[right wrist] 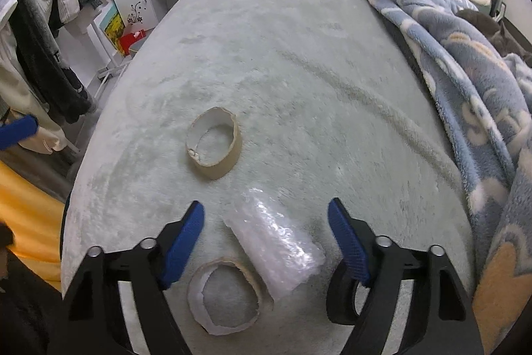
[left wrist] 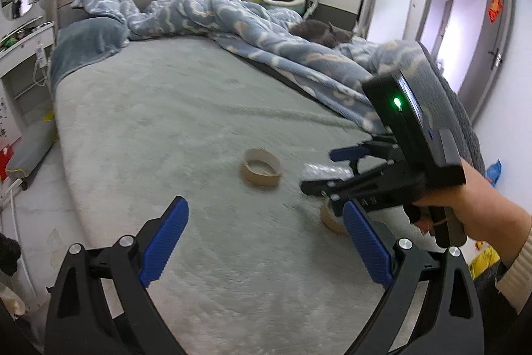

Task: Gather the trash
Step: 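Grasp the bubble-wrap bag with the right tool while the left tool grasps a tape roll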

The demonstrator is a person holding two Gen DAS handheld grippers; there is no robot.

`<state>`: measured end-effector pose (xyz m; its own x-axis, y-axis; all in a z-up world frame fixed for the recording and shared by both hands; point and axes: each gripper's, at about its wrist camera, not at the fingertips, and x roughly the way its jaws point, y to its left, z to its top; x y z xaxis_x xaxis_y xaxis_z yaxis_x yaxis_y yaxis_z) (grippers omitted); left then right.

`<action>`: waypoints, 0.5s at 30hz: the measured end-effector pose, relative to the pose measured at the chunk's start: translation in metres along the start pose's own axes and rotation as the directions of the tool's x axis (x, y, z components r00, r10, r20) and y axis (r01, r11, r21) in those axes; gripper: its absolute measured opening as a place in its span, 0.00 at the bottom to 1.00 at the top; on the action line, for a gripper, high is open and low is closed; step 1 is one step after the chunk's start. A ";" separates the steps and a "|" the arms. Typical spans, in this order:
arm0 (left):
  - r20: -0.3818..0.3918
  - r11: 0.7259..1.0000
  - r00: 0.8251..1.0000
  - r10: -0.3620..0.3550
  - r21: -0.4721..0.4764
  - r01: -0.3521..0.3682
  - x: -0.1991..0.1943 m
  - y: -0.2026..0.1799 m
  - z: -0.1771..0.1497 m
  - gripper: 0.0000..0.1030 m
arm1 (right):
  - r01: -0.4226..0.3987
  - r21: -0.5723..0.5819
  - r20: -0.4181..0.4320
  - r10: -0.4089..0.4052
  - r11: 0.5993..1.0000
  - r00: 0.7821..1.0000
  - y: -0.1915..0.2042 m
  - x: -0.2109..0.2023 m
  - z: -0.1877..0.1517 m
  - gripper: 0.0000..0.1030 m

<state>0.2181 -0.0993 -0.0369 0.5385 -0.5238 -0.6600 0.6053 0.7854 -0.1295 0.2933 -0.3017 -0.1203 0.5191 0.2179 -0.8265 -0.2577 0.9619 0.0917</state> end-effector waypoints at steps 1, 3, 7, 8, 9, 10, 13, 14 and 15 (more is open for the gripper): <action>-0.010 1.000 1.000 -0.013 0.010 0.013 0.004 -0.004 -0.002 0.93 | -0.002 0.003 0.000 0.002 1.000 1.000 -0.001 0.000 0.000 0.67; -0.033 0.999 0.999 -0.040 0.029 0.041 0.011 -0.011 -0.004 0.93 | -0.028 0.023 0.000 0.028 0.999 1.000 -0.004 0.000 -0.002 0.65; -0.078 0.993 0.993 -0.084 0.072 0.090 0.026 -0.028 -0.011 0.93 | -0.051 0.039 -0.007 0.051 0.998 0.999 -0.008 0.001 -0.004 0.57; -0.085 0.992 0.992 -0.092 0.080 0.099 0.029 -0.032 -0.012 0.93 | -0.056 0.043 -0.010 0.057 0.997 0.998 -0.009 0.002 -0.004 0.55; -0.096 0.989 0.990 -0.103 0.092 0.112 0.032 -0.036 -0.014 0.93 | -0.058 0.051 -0.010 0.059 0.997 0.998 -0.011 0.003 -0.005 0.53; -0.107 0.987 0.988 -0.113 0.104 0.124 0.036 -0.041 -0.016 0.93 | -0.053 0.061 -0.007 0.054 0.997 0.999 -0.013 0.002 -0.005 0.52; -0.127 0.980 0.984 -0.127 0.139 0.145 0.044 -0.052 -0.021 0.93 | -0.065 0.095 0.002 0.065 0.993 0.998 -0.019 0.001 -0.007 0.50; -0.132 0.978 0.983 -0.129 0.145 0.148 0.046 -0.055 -0.022 0.93 | -0.069 0.096 -0.002 0.069 0.993 0.998 -0.020 0.001 -0.008 0.49; -0.138 0.977 0.982 -0.132 0.150 0.153 0.049 -0.058 -0.023 0.93 | -0.065 0.094 -0.003 0.066 0.993 0.998 -0.021 0.001 -0.008 0.48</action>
<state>0.1958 -0.1630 -0.0788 0.3674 -0.5724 -0.7331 0.7612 0.6380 -0.1166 0.2925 -0.3228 -0.1279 0.4989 0.2800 -0.8202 -0.2130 0.9569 0.1972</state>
